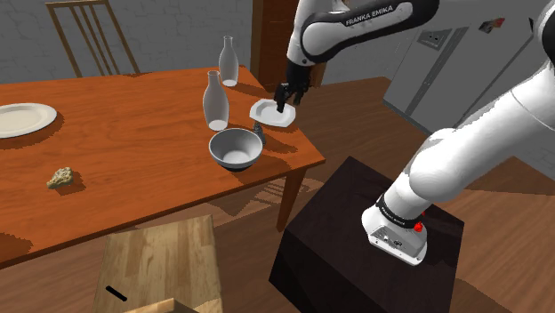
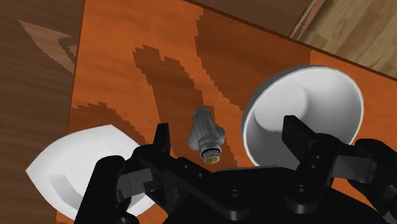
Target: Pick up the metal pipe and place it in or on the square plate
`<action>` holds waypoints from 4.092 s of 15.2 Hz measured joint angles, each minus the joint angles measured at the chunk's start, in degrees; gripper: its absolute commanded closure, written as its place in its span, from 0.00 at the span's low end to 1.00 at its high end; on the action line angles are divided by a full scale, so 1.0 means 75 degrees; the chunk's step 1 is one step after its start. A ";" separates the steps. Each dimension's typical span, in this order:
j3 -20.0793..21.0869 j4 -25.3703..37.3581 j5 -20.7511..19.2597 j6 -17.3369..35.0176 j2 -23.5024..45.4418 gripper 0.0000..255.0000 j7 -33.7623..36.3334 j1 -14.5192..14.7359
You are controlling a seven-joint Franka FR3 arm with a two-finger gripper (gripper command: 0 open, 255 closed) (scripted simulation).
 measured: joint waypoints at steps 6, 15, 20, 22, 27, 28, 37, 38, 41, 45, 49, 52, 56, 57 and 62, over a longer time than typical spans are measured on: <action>0.0109 0.0671 -0.0364 0.0922 0.1793 0.00 0.0316 -0.0040; 0.0096 0.1644 -0.0891 0.1849 0.3927 0.00 0.0827 0.0056; -0.0024 0.1673 -0.0962 0.2276 0.4208 0.00 0.0862 0.0003; -0.0049 0.1659 -0.0970 0.2324 0.4217 0.00 0.0875 0.0005; -0.0096 0.1692 -0.0964 0.2428 0.4302 1.00 0.0846 0.0000; -0.0090 0.1727 -0.0960 0.2450 0.4390 1.00 0.0821 -0.0001; 0.0010 0.1593 -0.0937 0.2402 0.4425 1.00 0.0804 0.0071; 0.0021 0.1600 -0.0932 0.2325 0.4356 1.00 0.0824 0.0087; 0.0038 0.1631 -0.0908 0.2087 0.4141 1.00 0.0826 0.0094; 0.0051 0.1664 -0.0870 0.1747 0.3840 1.00 0.0792 0.0083; 0.0064 0.1800 -0.0831 0.1334 0.3562 1.00 0.0764 0.0080; 0.0060 0.1884 -0.0807 0.1078 0.3389 1.00 0.0719 0.0062; -0.0015 0.2198 -0.0780 0.0753 0.3374 1.00 0.0509 -0.0050; -0.0062 0.2326 -0.0774 0.0689 0.3436 1.00 0.0392 -0.0116; -0.0368 0.3193 -0.0700 0.0355 0.3953 1.00 -0.0439 -0.0596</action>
